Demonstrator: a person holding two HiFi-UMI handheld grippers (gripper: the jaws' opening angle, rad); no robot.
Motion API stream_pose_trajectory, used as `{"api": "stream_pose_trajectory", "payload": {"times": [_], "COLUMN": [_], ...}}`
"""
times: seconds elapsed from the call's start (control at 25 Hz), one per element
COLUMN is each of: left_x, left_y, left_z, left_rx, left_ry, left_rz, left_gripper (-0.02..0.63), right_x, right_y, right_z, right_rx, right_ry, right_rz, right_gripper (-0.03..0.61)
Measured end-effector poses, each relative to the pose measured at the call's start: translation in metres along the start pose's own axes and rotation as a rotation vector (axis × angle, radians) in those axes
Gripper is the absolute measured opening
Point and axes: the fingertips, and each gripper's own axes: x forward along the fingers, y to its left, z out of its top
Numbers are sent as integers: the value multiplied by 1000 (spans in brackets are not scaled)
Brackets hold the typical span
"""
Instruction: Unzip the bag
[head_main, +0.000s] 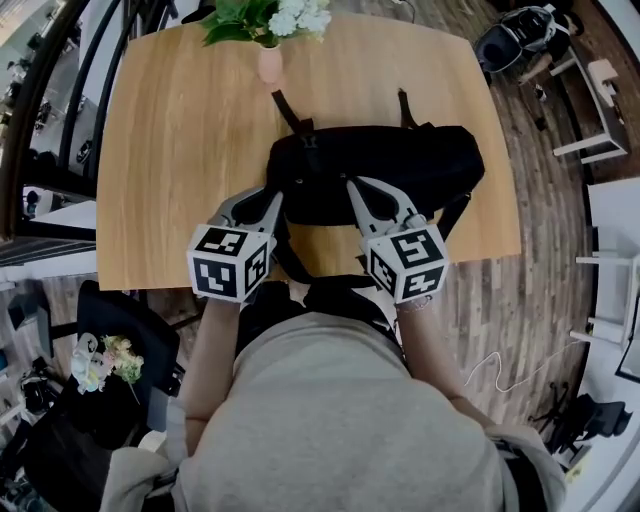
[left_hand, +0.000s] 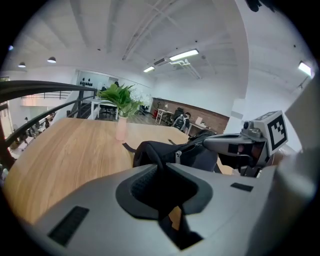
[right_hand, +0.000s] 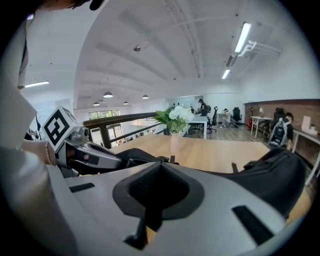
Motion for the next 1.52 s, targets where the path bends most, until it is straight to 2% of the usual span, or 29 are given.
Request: {"api": "stream_pose_trajectory", "payload": {"times": [0.4, 0.68, 1.2, 1.32, 1.4, 1.52], "left_x": [-1, -5, -12, -12, -15, -23], "left_y": [9, 10, 9, 5, 3, 1], "left_z": [-1, -2, -4, -3, -2, 4], "left_rx": [-2, -4, -61, -42, -14, 32], "left_ry": [-15, -21, -69, -84, -88, -97], "left_rz": [155, 224, 343, 374, 402, 435], "left_gripper": [58, 58, 60, 60, 84, 169], "right_x": [-9, -18, -34, -35, -36, -36], "right_y": [-40, -62, -93, -95, -96, -96], "right_z": [-3, -4, -7, -8, -7, -4], "right_rx": [10, 5, 3, 19, 25, 28], "right_ry": [-34, -50, -81, -90, -96, -101], "right_rz": [44, 55, 74, 90, 99, 117], "right_gripper": [9, 9, 9, 9, 9, 9]}}
